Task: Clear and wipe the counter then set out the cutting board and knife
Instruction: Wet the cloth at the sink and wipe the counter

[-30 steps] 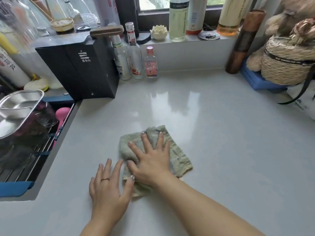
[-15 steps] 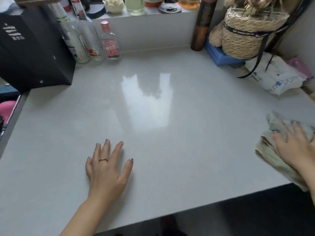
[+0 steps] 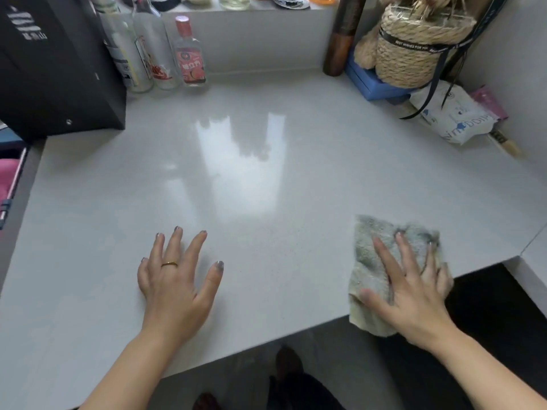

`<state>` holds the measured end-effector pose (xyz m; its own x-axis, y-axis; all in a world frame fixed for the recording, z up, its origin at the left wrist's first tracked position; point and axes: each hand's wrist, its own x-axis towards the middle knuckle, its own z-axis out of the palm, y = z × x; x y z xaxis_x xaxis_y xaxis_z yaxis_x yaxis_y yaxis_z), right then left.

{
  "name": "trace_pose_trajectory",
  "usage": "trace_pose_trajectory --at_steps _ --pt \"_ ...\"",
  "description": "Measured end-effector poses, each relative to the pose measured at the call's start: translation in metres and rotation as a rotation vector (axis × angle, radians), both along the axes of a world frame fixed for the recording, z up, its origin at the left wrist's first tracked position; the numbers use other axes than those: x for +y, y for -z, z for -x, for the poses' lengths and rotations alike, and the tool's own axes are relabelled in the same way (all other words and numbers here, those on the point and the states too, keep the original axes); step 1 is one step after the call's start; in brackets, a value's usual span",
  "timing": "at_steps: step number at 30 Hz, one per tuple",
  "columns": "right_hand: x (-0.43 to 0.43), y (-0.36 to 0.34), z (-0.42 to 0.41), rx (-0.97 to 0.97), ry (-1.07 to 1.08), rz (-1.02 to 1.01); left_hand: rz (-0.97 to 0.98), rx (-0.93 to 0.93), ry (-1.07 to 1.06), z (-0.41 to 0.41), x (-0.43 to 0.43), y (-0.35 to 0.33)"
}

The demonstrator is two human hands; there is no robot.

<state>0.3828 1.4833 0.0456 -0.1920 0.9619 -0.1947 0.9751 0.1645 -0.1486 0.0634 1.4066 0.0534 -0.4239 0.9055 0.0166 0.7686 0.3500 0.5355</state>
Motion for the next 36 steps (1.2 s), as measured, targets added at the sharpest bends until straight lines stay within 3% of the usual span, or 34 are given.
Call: trace_pose_trajectory --at_steps 5,9,23,31,36 --pt "0.028 -0.019 -0.03 -0.25 -0.348 -0.021 -0.022 -0.003 -0.006 0.027 -0.021 -0.006" --pt "0.026 -0.017 -0.004 -0.342 -0.407 0.021 -0.021 -0.035 -0.039 0.034 -0.035 -0.003" --pt "-0.067 -0.009 0.159 -0.167 -0.504 -0.088 0.036 -0.021 -0.295 0.063 -0.087 0.004" --pt "-0.121 -0.008 0.27 -0.117 -0.573 -0.075 0.08 0.046 -0.521 0.125 -0.143 0.01" --pt "-0.143 0.008 0.316 -0.022 -0.654 -0.079 0.137 0.118 -0.517 0.156 -0.174 0.019"
